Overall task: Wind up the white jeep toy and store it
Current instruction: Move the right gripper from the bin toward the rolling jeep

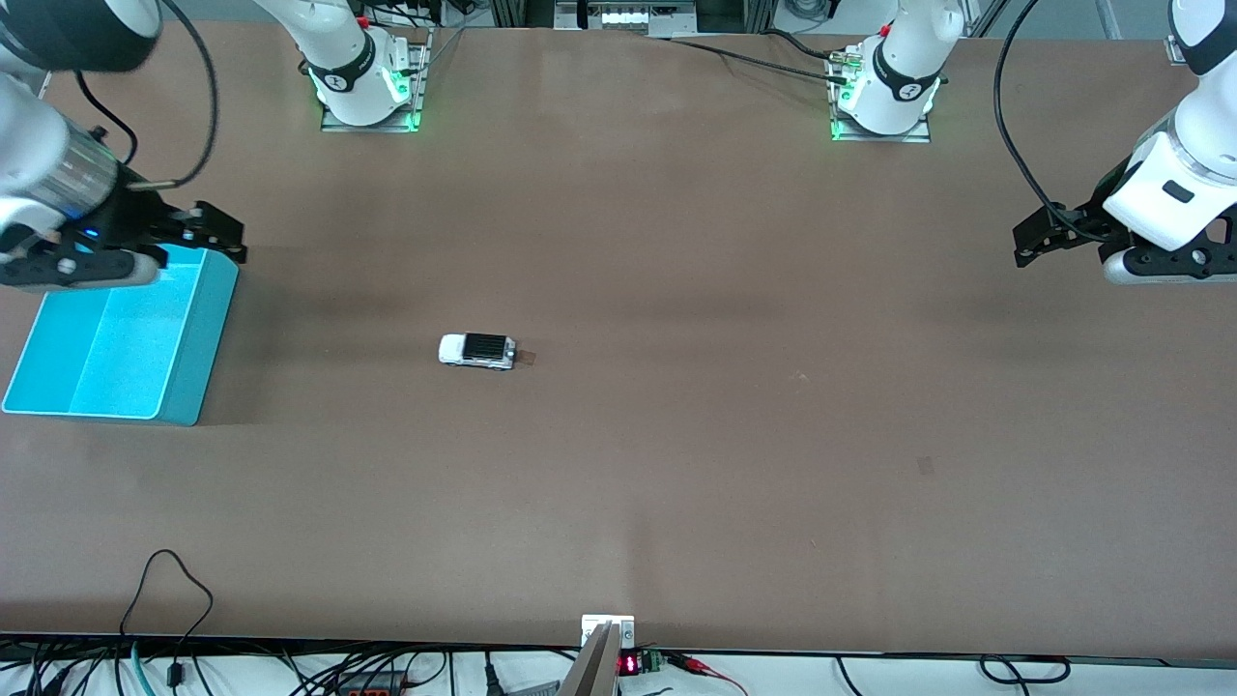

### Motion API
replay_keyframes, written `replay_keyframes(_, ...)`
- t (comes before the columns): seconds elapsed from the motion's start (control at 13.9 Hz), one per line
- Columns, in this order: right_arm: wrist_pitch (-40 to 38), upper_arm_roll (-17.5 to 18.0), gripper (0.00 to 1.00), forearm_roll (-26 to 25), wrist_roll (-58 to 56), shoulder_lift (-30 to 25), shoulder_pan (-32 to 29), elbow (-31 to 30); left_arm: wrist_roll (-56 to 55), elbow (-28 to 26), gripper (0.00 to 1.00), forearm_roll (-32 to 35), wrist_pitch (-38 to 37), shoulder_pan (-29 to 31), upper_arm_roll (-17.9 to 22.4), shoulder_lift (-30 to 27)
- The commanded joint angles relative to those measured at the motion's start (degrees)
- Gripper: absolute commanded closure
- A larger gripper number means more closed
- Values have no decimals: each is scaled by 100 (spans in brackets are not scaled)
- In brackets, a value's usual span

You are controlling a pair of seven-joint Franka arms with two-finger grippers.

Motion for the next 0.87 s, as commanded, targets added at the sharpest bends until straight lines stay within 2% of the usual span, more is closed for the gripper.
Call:
replay_keyframes(0.0,-86,22,0,65,-1156,188,32,38,-5,117,0,-74,-150,-59,-1,26)
replay_keyframes(0.22,28,31,0,65,-2352,443,85,29,4,117,0,-74,-168,-50,7,26)
replay_keyframes(0.36,246,31,0,91,-3029,522,303,-207,-5,117,0,-74,-168,-50,7,26)
replay_keyframes(0.79,1783,31,0,91,-4411,584,831,-1235,30,117,0,-74,-177,-41,7,26)
